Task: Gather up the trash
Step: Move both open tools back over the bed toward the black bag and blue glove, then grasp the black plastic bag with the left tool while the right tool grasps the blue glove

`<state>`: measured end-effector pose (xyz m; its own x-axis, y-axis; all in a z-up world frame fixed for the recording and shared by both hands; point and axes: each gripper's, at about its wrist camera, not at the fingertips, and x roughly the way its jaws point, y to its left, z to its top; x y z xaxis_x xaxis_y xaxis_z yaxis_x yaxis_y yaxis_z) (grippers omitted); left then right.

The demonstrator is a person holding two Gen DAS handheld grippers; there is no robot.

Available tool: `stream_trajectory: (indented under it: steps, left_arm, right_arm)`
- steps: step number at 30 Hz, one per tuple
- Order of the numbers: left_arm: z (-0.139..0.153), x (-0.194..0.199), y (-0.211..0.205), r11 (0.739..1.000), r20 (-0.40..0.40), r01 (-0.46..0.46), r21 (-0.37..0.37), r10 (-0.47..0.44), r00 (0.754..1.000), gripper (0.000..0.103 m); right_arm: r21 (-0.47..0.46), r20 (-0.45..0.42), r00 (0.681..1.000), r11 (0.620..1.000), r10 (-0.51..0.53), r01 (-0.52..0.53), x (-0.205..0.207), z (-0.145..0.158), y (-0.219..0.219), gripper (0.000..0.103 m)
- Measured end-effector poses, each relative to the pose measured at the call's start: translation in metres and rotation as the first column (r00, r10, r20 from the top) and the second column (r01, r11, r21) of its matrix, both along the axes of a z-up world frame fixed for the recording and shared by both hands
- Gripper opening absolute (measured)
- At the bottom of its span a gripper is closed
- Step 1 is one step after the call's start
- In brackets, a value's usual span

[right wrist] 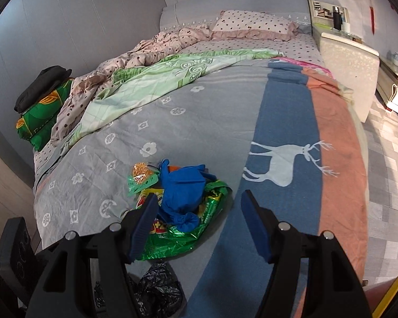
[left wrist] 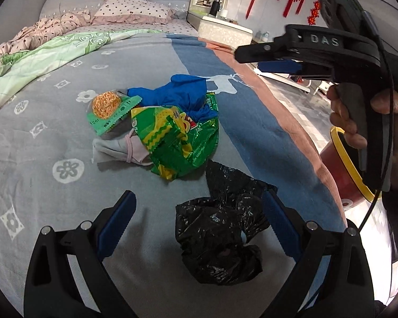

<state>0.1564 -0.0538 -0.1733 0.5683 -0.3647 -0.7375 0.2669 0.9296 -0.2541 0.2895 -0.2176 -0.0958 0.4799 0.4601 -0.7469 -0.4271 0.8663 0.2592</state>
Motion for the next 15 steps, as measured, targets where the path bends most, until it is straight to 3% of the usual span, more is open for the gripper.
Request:
stream_trajectory:
  steps: [11,15]
  left_arm:
    - [-0.023,0.003,-0.015,0.998,-0.029,0.037,-0.053,-0.038,0.999,0.089]
    - [-0.024,0.001,-0.018,0.997,-0.014,0.045,-0.057,-0.046,0.999,0.077]
  right_arm:
    - [-0.094,-0.089,0.994,0.992,0.069,-0.078,0.037,-0.039,0.048,0.061]
    - [-0.127,-0.086,0.992,0.987,0.091,-0.101,0.039,-0.044,0.059,0.055]
